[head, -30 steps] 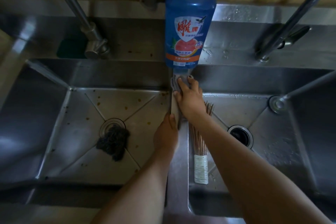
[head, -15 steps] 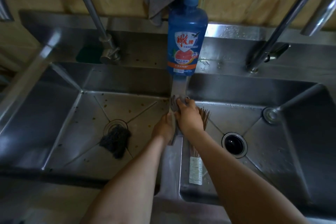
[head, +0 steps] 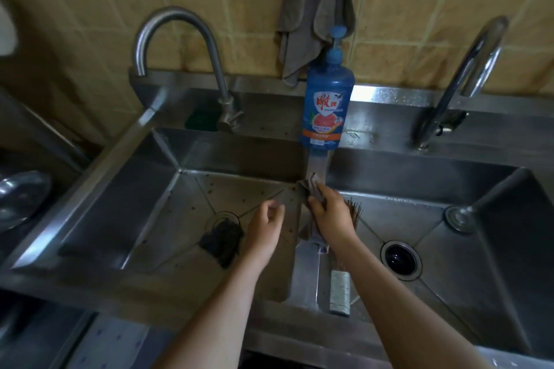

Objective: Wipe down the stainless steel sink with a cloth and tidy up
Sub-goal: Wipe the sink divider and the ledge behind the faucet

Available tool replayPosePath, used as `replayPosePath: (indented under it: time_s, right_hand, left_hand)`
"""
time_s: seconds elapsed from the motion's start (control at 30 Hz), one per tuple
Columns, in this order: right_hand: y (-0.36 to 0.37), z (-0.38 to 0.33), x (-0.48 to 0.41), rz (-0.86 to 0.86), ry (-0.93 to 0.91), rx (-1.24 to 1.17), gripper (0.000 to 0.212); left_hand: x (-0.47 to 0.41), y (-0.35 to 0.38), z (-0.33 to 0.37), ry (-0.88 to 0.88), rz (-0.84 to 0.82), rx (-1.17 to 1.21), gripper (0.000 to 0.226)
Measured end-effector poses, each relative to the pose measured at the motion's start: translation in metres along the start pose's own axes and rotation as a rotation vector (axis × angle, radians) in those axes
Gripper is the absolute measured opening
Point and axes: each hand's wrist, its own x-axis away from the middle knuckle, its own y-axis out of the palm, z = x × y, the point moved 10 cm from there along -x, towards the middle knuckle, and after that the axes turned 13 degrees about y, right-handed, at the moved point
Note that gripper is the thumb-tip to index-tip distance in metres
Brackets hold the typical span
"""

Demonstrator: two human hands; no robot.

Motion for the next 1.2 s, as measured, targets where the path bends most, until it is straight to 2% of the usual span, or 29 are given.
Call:
replayPosePath:
  time_s: [0.27,0.4,0.77,0.97,1.2]
  right_hand:
    - [0.013,-0.054,0.046,0.015,-0.070,-0.222,0.040]
    - [0.028,-0.074,0.074,0.019,-0.037,-0.363,0.040]
    - [0.074,-0.135,0.156,0.081,-0.102,-0.438,0.044]
    - [0.094,-0.164,0.165,0.088,-0.148,-0.403,0.044]
    - [0.105,-0.177,0.125,0.104,-0.149,-0.368,0.042]
  left_hand:
    - [0.024,-0.085,0.014,0.111,0.140,0.149,0.025]
    - [0.037,-0.125,0.020,0.165,0.143,0.178,0.024]
    - [0.064,-0.246,0.015,0.316,0.147,0.330,0.020]
    - [0.059,-0.267,0.014,0.338,0.117,0.347,0.020]
    - [0.013,-0.251,0.023,0.357,0.047,0.331,0.023]
